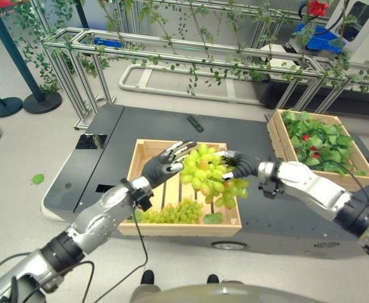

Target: Pick up the fruits from the basket on one side to the basket on the other side

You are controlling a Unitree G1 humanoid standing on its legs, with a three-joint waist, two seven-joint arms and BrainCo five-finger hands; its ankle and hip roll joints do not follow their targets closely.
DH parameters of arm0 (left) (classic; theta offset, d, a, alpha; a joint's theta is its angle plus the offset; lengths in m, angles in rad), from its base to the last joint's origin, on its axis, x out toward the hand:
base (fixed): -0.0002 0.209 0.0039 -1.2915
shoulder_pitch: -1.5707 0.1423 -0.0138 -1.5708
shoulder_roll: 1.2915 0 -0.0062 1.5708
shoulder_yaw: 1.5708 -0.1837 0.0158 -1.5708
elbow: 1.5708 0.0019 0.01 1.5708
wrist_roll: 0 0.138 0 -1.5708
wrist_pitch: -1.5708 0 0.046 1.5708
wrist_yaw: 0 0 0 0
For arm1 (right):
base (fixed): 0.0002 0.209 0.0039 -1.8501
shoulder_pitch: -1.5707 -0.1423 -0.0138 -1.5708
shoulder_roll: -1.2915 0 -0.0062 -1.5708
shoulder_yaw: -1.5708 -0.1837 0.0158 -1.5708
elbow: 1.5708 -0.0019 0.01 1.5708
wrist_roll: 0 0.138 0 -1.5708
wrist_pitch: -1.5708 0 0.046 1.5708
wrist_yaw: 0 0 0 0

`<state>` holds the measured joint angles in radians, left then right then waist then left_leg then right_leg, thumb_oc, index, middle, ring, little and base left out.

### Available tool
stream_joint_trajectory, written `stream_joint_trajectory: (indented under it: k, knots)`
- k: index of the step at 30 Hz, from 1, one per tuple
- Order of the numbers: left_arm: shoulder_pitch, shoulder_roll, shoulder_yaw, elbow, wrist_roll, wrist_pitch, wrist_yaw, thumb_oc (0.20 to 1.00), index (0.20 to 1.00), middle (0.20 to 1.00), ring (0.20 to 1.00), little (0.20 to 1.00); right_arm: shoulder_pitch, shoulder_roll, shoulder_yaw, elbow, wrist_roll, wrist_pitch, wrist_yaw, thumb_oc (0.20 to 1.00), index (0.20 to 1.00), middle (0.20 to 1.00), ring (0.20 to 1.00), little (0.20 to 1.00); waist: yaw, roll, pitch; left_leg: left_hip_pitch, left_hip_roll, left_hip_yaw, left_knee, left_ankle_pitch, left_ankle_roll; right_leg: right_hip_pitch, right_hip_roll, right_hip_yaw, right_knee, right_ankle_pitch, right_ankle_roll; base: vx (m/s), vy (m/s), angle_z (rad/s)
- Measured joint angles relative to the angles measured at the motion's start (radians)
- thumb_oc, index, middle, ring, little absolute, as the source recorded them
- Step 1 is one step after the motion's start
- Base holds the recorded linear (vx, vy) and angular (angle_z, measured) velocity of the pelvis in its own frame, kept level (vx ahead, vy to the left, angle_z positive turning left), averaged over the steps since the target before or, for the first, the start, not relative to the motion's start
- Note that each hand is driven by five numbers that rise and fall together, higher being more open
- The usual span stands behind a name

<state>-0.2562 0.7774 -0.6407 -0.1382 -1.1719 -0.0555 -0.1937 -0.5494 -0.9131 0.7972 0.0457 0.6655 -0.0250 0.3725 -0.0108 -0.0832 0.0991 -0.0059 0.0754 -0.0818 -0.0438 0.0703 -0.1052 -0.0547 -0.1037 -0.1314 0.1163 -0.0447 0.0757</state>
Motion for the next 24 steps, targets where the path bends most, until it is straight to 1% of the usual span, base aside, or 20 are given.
stream_joint_trajectory:
  k: [3,4,6,12,14,15,17,20,21,22,24]
  knots:
    - [0.006,-0.01,0.016,0.0,0.0,0.0,0.0,1.0,1.0,1.0,1.0,1.0,0.0,0.001,-0.002,0.0,-0.019,-0.013,-0.01,0.2,0.2,0.2,0.2,0.2,0.0,0.0,0.0,0.003,0.001,0.0,-0.001,0.0,0.001,0.012,0.003,0.0,-0.015,0.009,0.003,0.0,0.0,0.0]
    - [0.019,-0.018,0.035,-0.001,0.0,0.0,0.0,1.0,1.0,1.0,1.0,1.0,0.0,0.001,-0.012,0.0,-0.033,-0.02,-0.011,0.2,0.2,0.2,0.2,0.2,-0.001,0.0,0.0,0.007,0.001,0.001,-0.003,-0.001,0.002,0.018,0.003,0.0,-0.021,0.01,0.005,0.0,0.0,0.0]
    - [0.022,-0.023,0.039,-0.002,0.0,-0.004,0.0,1.0,1.0,1.0,1.0,1.0,0.0,0.001,-0.031,0.0,-0.053,-0.029,-0.012,0.2,0.2,0.2,0.2,0.2,0.0,0.0,0.0,0.008,0.001,0.001,-0.004,-0.001,0.002,0.019,0.002,0.0,-0.026,0.01,0.005,0.0,0.0,0.0]
    - [0.09,-0.027,0.096,-0.053,0.0,-0.002,-0.003,1.0,1.0,1.0,1.0,1.0,0.0,-0.007,-0.123,-0.003,-0.106,-0.066,-0.04,0.2,0.2,0.2,0.2,0.2,0.0,0.0,0.0,0.01,0.0,0.002,-0.009,-0.001,0.002,0.02,0.002,0.0,-0.026,0.01,0.005,0.0,0.0,0.0]
    - [0.144,-0.047,0.124,-0.068,0.0,0.002,-0.008,1.0,1.0,1.0,1.0,1.0,0.0,-0.013,-0.175,-0.004,-0.13,-0.08,-0.064,0.2,0.2,0.2,0.2,0.2,0.0,0.0,0.0,0.01,-0.001,0.002,-0.012,-0.001,0.002,0.02,0.004,0.0,-0.028,0.011,0.005,0.0,0.0,0.0]
    - [0.152,-0.051,0.122,-0.07,0.0,0.003,-0.008,1.0,1.0,1.0,1.0,1.0,0.0,-0.018,-0.187,-0.003,-0.135,-0.083,-0.073,0.2,0.2,0.2,0.2,0.2,0.0,0.0,0.0,0.01,-0.001,0.002,-0.012,-0.001,0.003,0.02,0.004,0.0,-0.029,0.011,0.005,0.0,0.0,0.0]
    - [0.189,-0.071,0.138,-0.077,0.0,0.005,-0.014,1.0,1.0,1.0,1.0,1.0,0.001,-0.048,-0.218,-0.005,-0.168,-0.094,-0.087,0.2,0.2,0.2,0.2,0.2,0.001,0.0,0.0,0.01,-0.001,0.001,-0.014,-0.002,0.003,0.024,0.005,-0.002,-0.035,0.012,0.007,0.0,0.0,0.0]
    - [0.267,-0.119,0.22,-0.077,0.001,0.01,-0.024,1.0,1.0,1.0,1.0,1.0,0.027,-0.059,-0.318,0.0,-0.196,-0.102,-0.115,0.2,0.2,0.2,0.2,0.2,0.002,0.0,0.0,0.01,-0.001,0.0,-0.016,-0.003,0.004,0.026,0.005,-0.005,-0.042,0.013,0.006,0.0,0.0,0.0]
    - [0.267,-0.119,0.222,-0.078,0.001,0.01,-0.024,1.0,1.0,1.0,1.0,1.0,0.027,-0.067,-0.321,-0.001,-0.2,-0.104,-0.124,0.2,0.2,0.2,0.2,0.2,0.003,-0.001,0.0,0.01,-0.001,-0.001,-0.016,-0.003,0.004,0.028,0.006,-0.007,-0.043,0.012,0.008,0.01,0.001,0.03]
    - [0.281,-0.145,0.243,-0.075,0.0,0.01,-0.026,1.0,1.0,1.0,1.0,1.0,0.036,-0.072,-0.336,-0.005,-0.206,-0.109,-0.122,0.2,0.2,0.2,0.2,0.2,0.004,-0.001,0.0,0.011,-0.002,-0.002,-0.016,-0.003,0.005,0.03,0.005,-0.009,-0.045,0.012,0.008,0.0,0.002,0.04]
    - [0.296,-0.165,0.257,-0.073,0.0,0.011,-0.025,1.0,1.0,1.0,1.0,1.0,0.044,-0.076,-0.348,-0.003,-0.211,-0.109,-0.122,0.2,0.2,0.2,0.2,0.2,0.003,-0.001,0.0,0.011,-0.002,-0.002,-0.016,-0.004,0.005,0.033,0.005,-0.01,-0.052,0.014,0.01,0.0,0.0,0.0]
